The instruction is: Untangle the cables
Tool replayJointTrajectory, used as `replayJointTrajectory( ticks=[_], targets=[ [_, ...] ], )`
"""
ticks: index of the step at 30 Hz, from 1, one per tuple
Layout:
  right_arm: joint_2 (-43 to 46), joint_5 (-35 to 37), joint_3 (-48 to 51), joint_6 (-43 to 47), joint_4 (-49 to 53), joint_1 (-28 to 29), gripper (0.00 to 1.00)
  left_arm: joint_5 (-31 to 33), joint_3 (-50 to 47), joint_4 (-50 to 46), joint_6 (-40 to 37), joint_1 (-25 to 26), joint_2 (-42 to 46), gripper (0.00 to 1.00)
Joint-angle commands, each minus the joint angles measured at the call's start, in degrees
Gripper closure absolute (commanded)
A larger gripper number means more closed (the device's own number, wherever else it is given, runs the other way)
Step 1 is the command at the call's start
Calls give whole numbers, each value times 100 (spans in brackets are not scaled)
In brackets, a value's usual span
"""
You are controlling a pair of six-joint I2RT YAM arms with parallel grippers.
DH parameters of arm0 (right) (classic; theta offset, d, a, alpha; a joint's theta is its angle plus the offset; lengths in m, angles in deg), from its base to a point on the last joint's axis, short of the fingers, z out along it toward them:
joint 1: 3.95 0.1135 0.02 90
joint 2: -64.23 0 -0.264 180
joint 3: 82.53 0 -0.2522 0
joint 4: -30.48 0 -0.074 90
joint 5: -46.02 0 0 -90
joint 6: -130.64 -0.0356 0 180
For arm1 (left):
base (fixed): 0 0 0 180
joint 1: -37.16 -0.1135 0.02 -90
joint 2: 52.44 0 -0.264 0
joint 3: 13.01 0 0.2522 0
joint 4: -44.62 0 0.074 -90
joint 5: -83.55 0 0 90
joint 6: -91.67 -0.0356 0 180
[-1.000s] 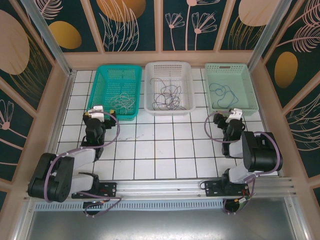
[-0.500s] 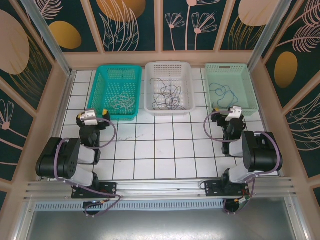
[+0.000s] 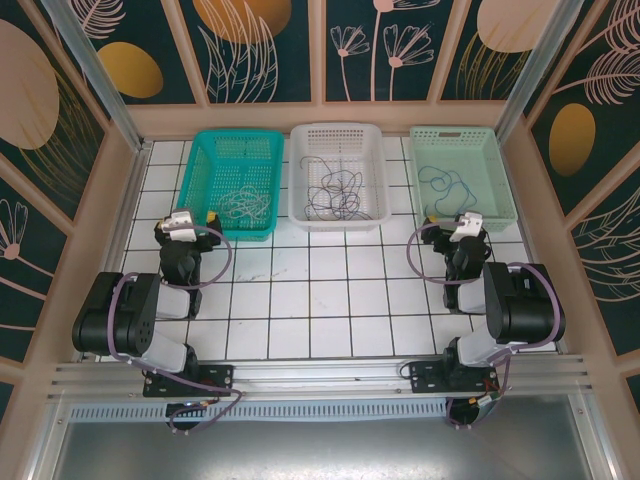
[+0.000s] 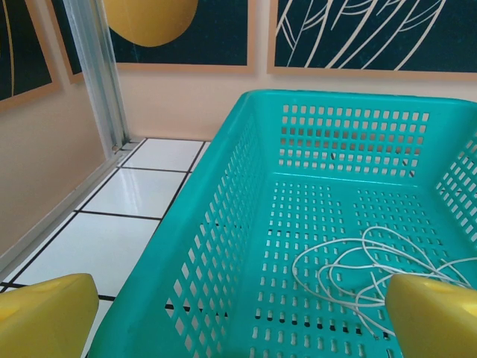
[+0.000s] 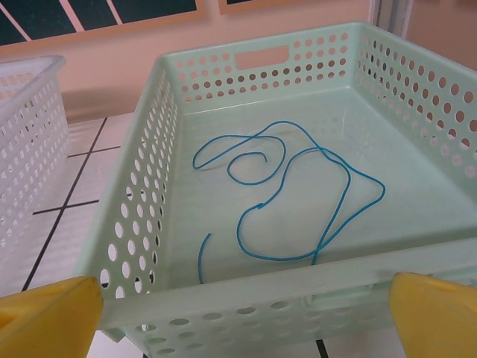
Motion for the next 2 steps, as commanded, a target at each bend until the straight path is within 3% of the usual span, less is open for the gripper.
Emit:
replayJointTrajectory(
  ticks=[1,2],
  targets=[
    [-38,123,-93,49,-260,58,1,55,64,-23,78,-48,-37,1],
    [-37,122,-94,47,-260,57,1,54,67,-19,77,-53,-40,1]
  ],
)
